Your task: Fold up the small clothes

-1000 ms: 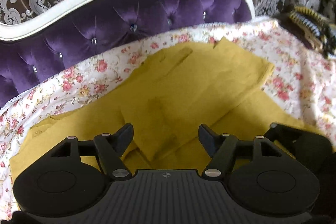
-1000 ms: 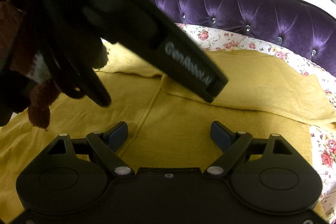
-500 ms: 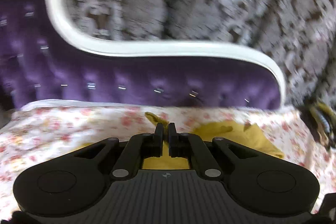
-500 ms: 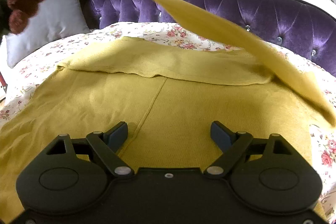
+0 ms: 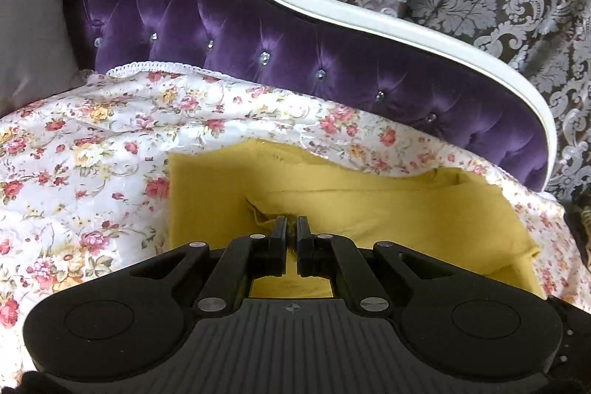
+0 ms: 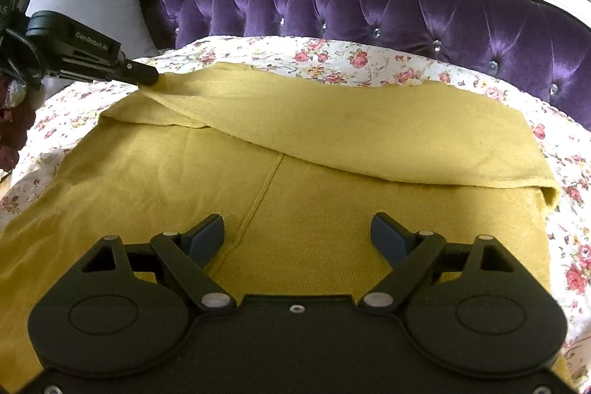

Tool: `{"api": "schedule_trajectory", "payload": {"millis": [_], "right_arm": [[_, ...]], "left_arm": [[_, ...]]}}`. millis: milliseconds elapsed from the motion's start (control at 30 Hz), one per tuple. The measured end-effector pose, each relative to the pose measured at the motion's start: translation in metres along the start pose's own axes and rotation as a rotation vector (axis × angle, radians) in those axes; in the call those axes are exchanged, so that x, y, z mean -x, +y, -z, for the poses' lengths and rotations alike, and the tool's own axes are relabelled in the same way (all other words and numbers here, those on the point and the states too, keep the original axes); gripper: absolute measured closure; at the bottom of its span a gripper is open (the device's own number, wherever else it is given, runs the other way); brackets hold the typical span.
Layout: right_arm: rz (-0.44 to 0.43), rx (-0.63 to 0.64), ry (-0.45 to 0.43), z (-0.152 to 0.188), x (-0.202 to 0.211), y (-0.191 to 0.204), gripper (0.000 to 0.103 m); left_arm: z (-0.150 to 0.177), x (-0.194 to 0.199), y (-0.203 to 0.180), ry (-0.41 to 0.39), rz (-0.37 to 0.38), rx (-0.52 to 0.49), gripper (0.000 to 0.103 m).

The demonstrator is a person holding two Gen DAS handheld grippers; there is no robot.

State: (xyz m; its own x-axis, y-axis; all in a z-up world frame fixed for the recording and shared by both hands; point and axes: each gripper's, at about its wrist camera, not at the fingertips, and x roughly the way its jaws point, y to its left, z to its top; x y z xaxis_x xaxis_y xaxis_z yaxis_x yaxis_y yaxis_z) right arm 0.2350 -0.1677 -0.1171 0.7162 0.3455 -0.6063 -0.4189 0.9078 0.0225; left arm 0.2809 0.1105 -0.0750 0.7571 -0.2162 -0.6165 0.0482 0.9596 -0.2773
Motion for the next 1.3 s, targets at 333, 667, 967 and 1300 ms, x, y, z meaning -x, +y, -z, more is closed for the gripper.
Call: {"api": "schedule_trajectory", "payload": {"millis": [333,667,967,1300], "right_arm": [[-0.068,-0.014,-0.052,-0.018,0.000,0.014,0.015],[-0.088,-0.170,-0.180,-0.063,-0.030,-0.002,0.015],[0.090,-0.362,-0.120,-0.070,-0.062,-0.079,0.015],[0.158,-0.292,-0.116,-0.042,-0.011,-0.099,0.011]], "left_arm": [[-0.115,0.048,-0.097,-0.148,0.323,-0.059,0.099],[-0.182,0.072,-0.219,-0.215,0.488,-0.203,0.099],[-0.179,0.071,-0.243,-0.210,0.510,-0.253,0.099],[-0.169,0.072,-0.184,-0.213,0.427,-0.188,0.099]]}}
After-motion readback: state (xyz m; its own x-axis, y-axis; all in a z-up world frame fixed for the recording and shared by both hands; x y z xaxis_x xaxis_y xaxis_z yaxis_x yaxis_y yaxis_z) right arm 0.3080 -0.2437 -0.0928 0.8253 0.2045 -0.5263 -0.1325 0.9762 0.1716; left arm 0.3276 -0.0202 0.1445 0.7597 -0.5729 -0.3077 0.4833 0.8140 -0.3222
